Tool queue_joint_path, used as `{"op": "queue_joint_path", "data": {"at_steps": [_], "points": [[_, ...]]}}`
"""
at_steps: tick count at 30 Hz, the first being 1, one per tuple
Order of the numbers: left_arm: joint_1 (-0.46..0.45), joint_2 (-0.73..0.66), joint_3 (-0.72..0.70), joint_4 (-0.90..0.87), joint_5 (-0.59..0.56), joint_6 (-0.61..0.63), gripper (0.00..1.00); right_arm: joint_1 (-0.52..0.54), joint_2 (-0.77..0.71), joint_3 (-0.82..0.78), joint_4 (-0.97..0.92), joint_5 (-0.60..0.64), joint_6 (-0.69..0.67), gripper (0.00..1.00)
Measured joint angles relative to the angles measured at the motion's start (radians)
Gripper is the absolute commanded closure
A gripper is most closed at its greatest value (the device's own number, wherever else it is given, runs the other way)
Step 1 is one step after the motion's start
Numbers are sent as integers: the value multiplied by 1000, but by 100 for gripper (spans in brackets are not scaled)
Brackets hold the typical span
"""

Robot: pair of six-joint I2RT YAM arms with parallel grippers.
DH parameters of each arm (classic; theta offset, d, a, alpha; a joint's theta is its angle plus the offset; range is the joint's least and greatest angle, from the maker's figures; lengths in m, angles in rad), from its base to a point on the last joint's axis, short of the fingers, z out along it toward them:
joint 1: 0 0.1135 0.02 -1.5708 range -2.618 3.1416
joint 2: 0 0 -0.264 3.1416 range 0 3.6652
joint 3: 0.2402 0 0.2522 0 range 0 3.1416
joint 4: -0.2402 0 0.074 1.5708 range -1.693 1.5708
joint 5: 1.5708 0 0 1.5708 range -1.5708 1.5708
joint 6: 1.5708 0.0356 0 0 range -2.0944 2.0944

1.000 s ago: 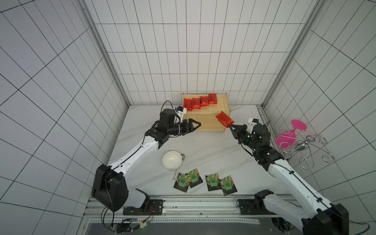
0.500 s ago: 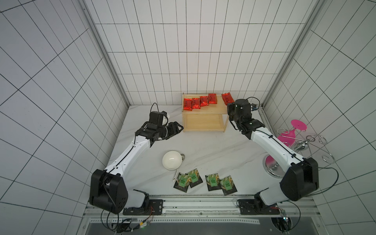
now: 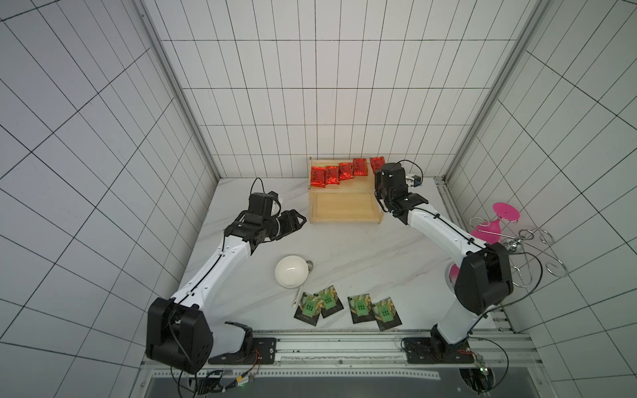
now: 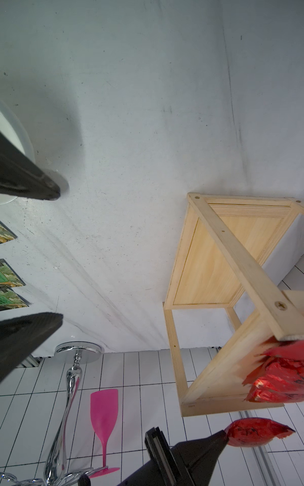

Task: Place the tea bags on the shelf by color
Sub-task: Place the tea bag on the shelf.

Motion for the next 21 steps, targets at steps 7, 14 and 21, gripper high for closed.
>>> {"op": "queue_joint_path", "data": {"at_steps": [7,14,21], "points": [[2,0,0,0,0,0,29,9,36,23,-2,23,32,98],[10,0,-13,1,2,0,29,11,56,27,-2,25,39,91],[14,0,-15,1,11,0,29,13,78,52,-1,28,39,81]]}}
